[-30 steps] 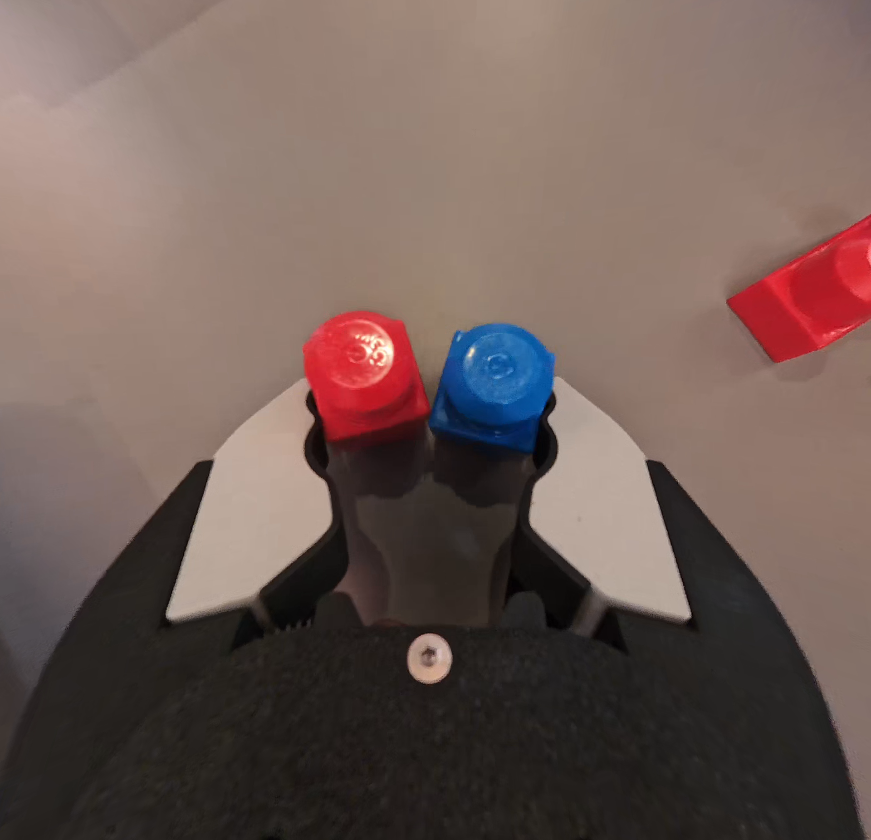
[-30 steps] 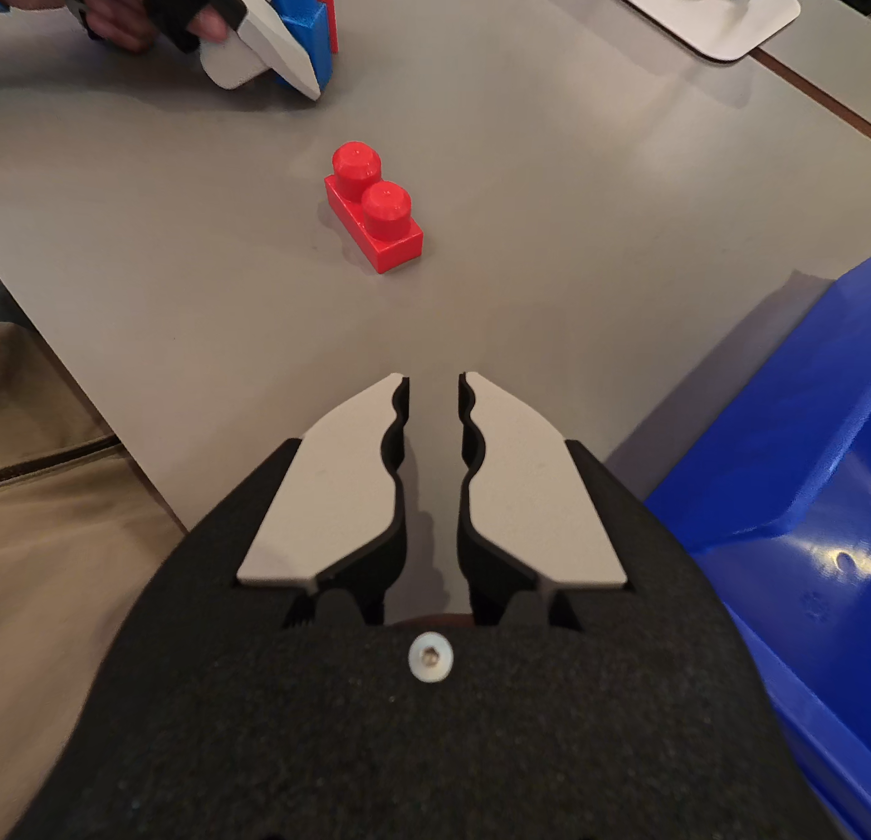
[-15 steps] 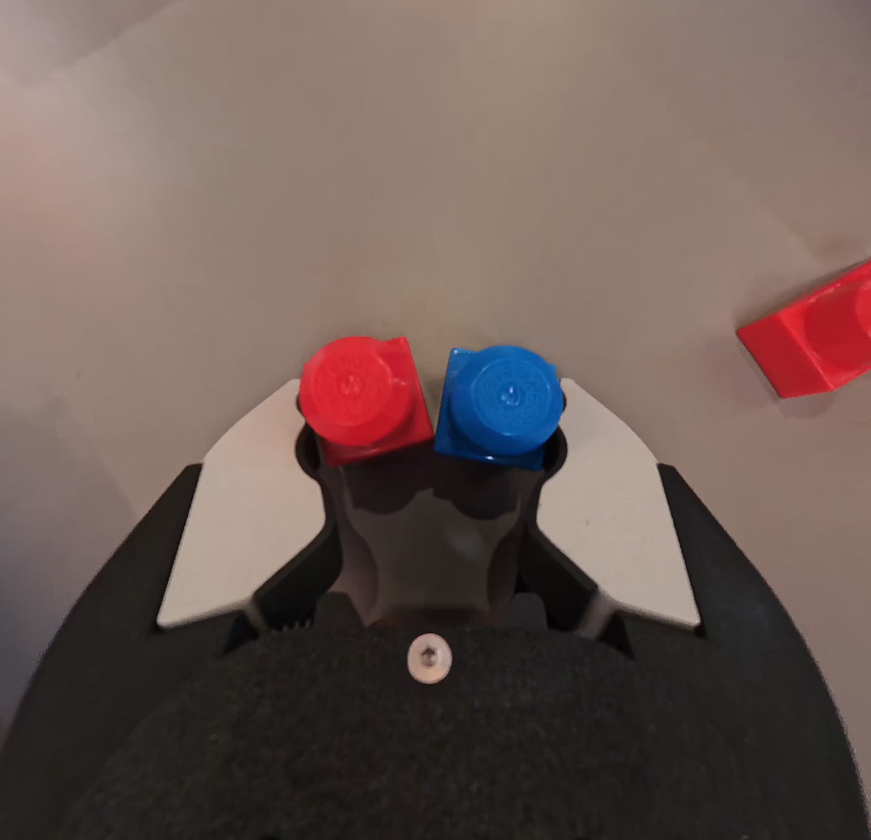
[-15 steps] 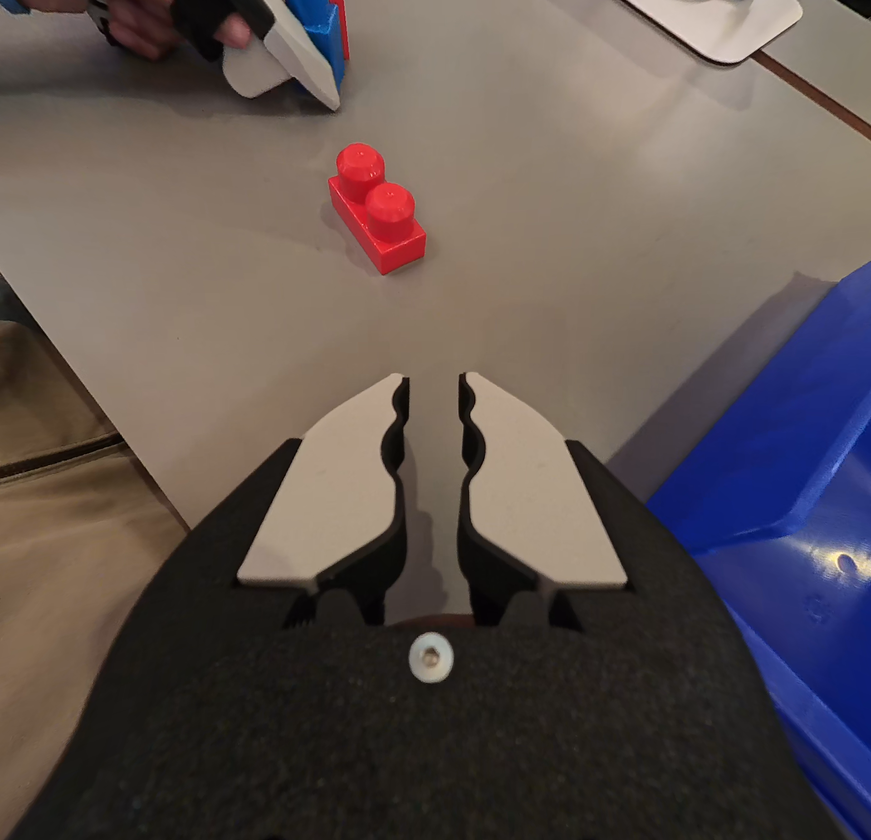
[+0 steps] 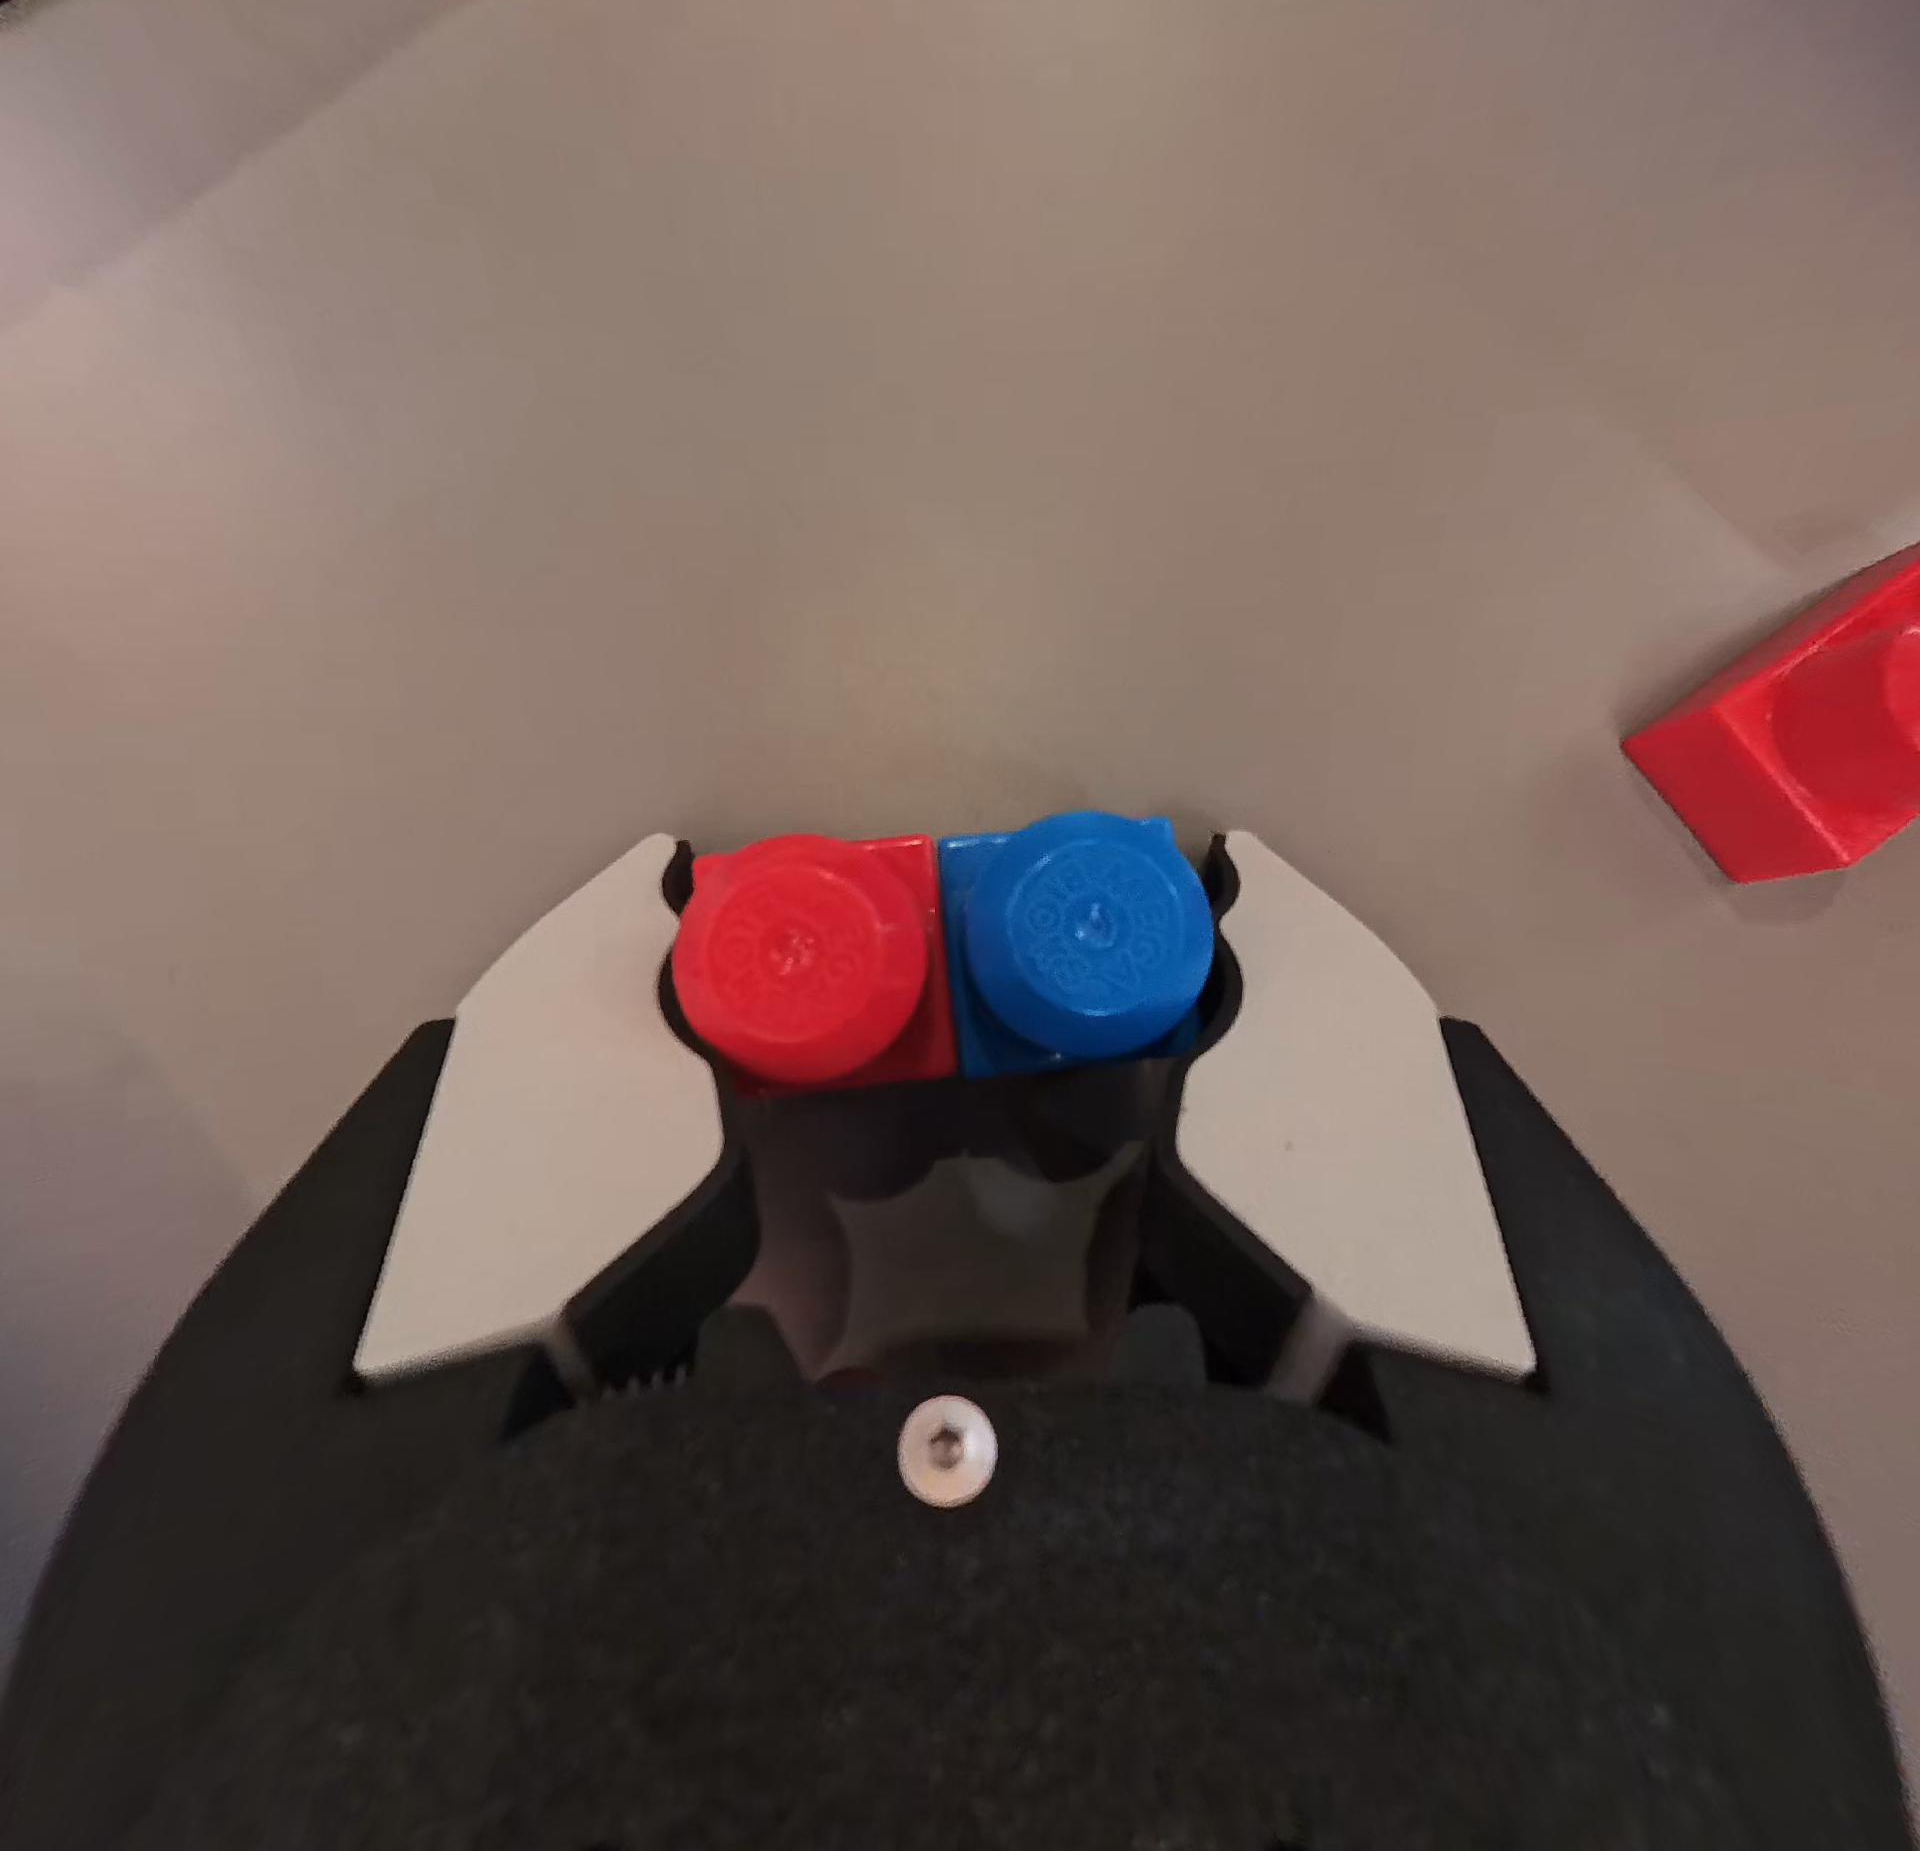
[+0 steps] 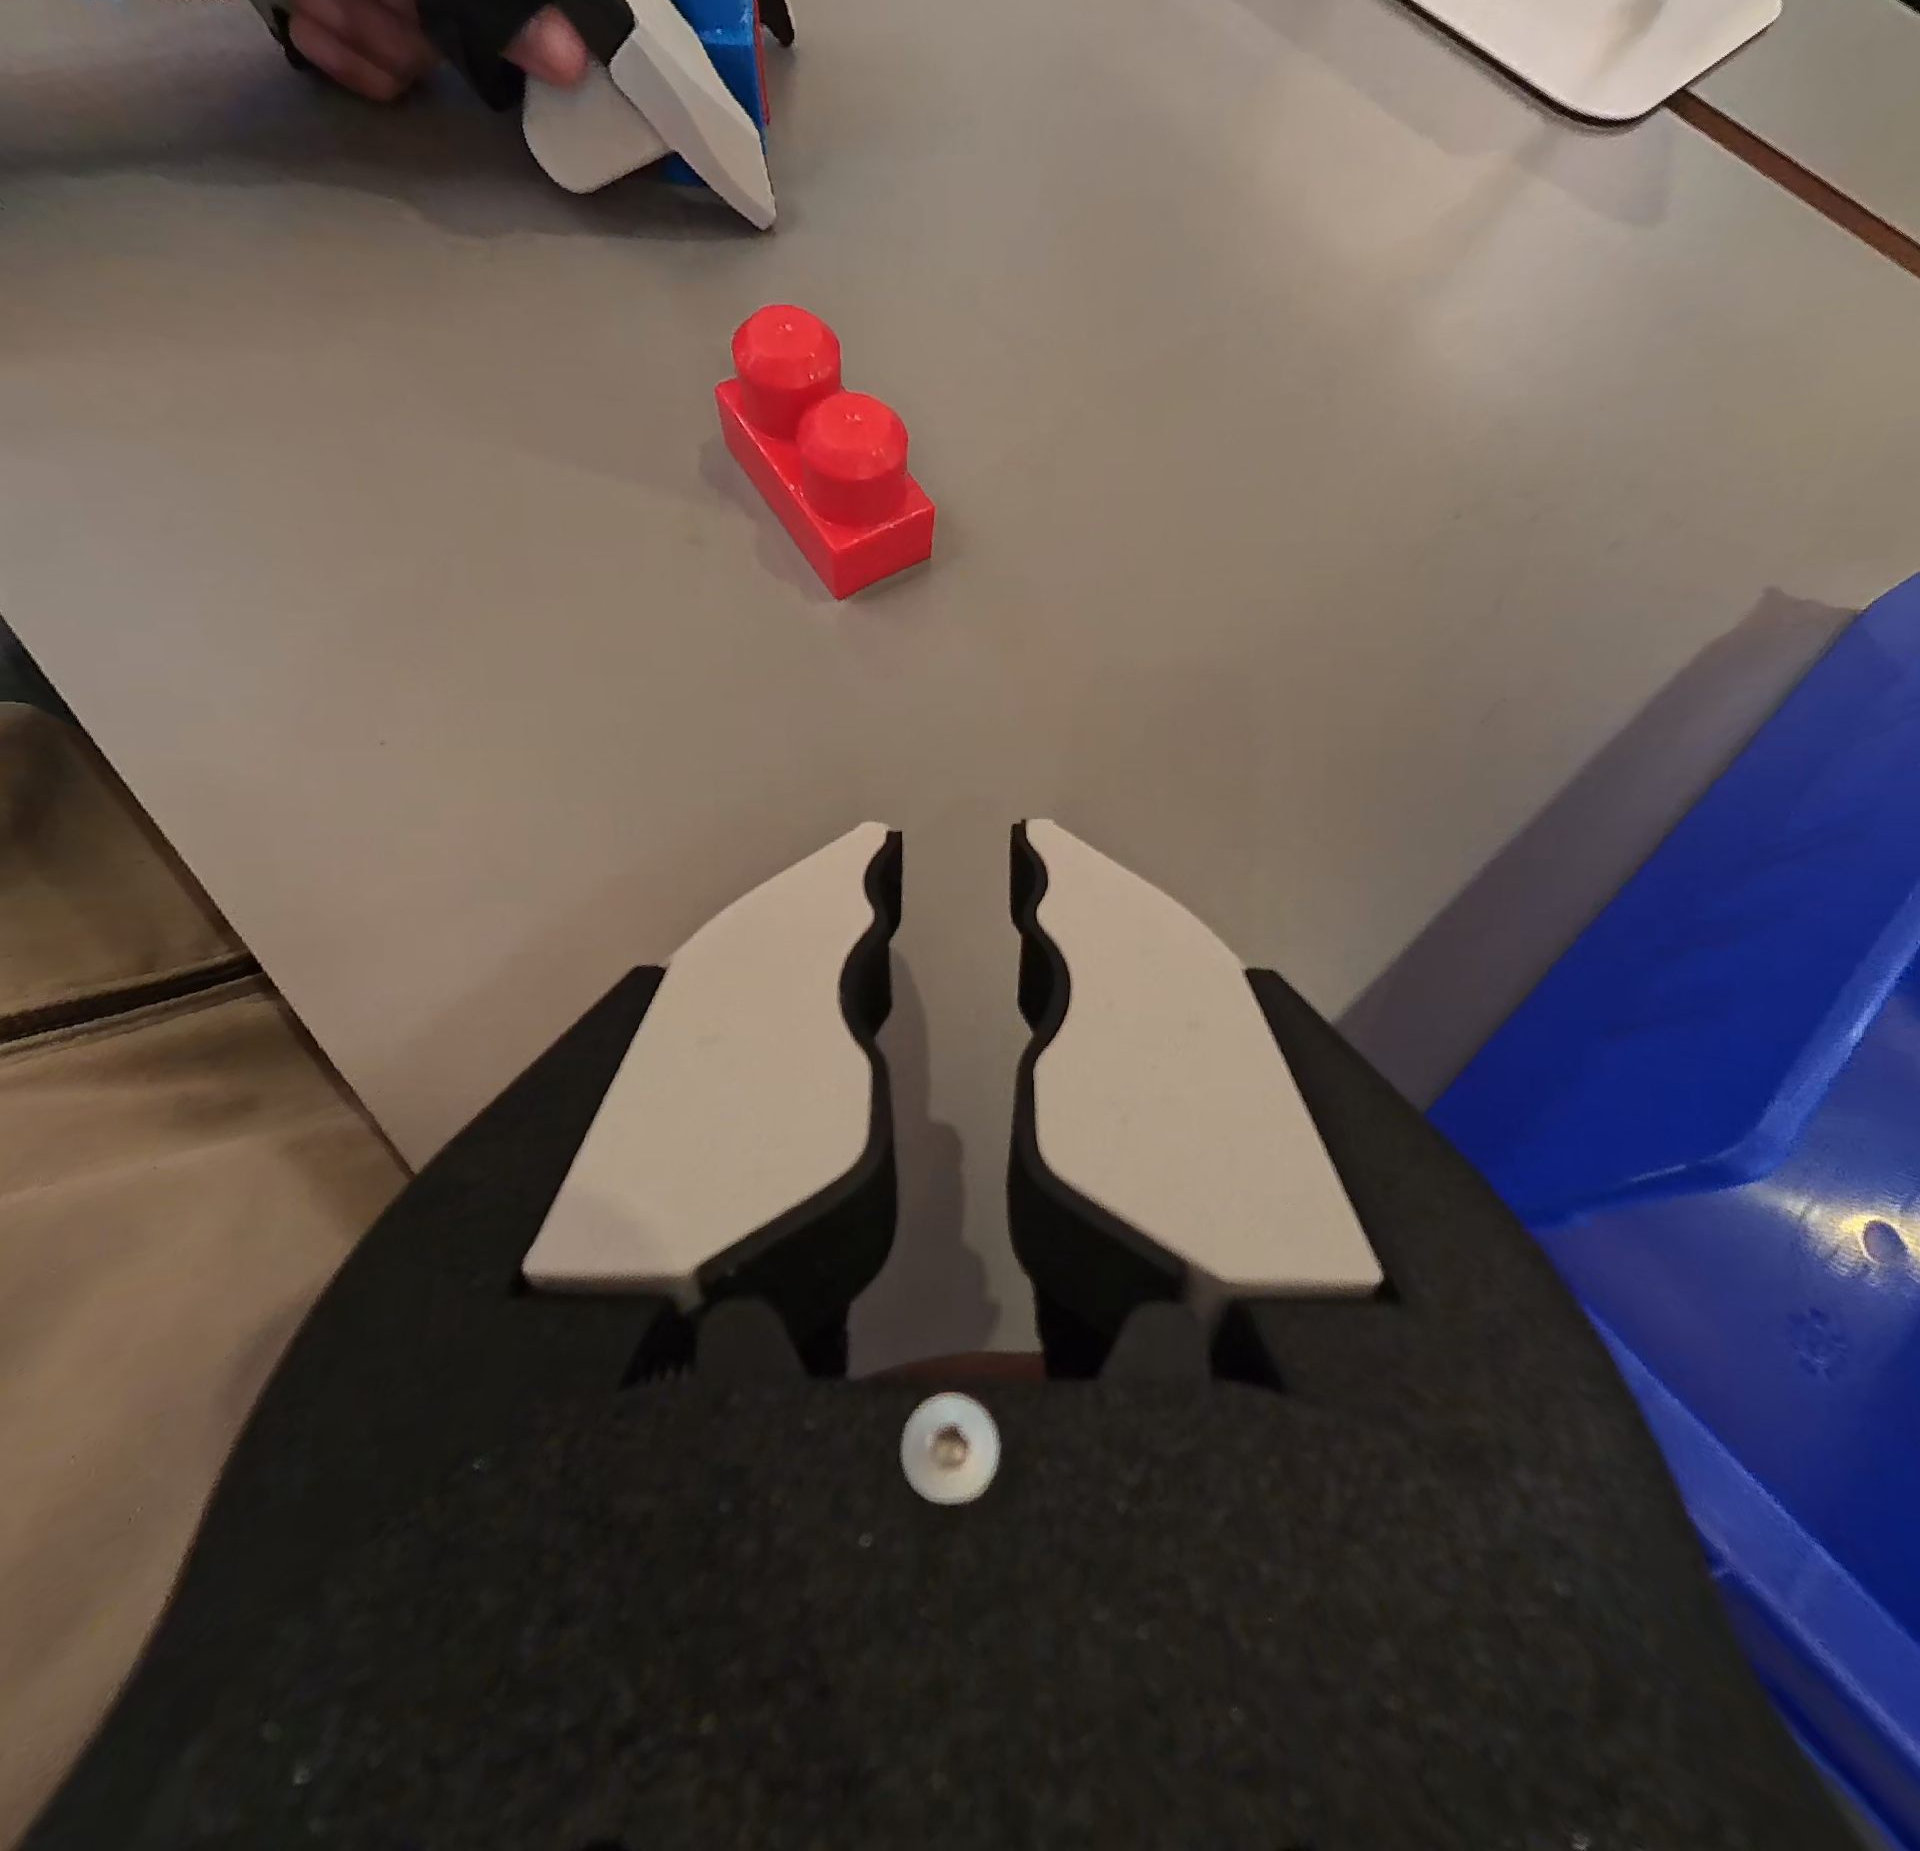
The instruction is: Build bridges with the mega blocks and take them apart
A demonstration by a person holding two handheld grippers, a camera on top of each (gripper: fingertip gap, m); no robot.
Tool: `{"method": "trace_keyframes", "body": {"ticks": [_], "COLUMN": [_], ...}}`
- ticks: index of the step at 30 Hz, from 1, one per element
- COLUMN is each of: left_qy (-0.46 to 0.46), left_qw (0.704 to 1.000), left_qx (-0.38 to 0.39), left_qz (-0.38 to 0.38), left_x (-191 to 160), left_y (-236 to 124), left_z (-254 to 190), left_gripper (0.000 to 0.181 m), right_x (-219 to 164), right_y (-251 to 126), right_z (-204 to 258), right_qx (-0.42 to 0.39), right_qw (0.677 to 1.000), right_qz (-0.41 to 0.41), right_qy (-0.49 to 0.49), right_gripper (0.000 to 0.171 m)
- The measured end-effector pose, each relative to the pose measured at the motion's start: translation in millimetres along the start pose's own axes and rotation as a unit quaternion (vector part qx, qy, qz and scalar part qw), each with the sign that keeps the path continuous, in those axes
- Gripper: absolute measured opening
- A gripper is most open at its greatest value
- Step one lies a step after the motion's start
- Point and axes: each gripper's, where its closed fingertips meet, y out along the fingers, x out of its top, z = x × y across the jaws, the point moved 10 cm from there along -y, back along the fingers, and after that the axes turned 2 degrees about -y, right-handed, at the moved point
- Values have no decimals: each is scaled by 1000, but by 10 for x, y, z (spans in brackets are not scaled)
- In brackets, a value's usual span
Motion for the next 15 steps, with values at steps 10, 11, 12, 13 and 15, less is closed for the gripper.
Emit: {"method": "trace_keyframes", "body": {"ticks": [10,11,12,13,15], "left_qy": [3,-8,-19,-26,-38], "left_qw": [1000,1000,1000,1000,999], "left_qx": [4,9,15,16,19], "left_qz": [-1,2,2,-2,-4], "left_x": [-98,-110,-127,-142,-141], "left_y": [-80,-92,-106,-116,-123], "left_z": [-68,-57,-46,-41,-35], "left_gripper": [99,100,101,101,100], "right_x": [-16,-16,-14,-14,-11], "right_y": [7,9,8,6,3], "right_z": [-7,-3,2,5,4], "right_qx": [1,1,1,2,1], "right_qw": [1000,1000,1000,1000,1000], "right_qz": [2,3,4,3,3], "right_qy": [1,1,0,-1,-1], "right_gripper": [20,20,20,20,20]}}
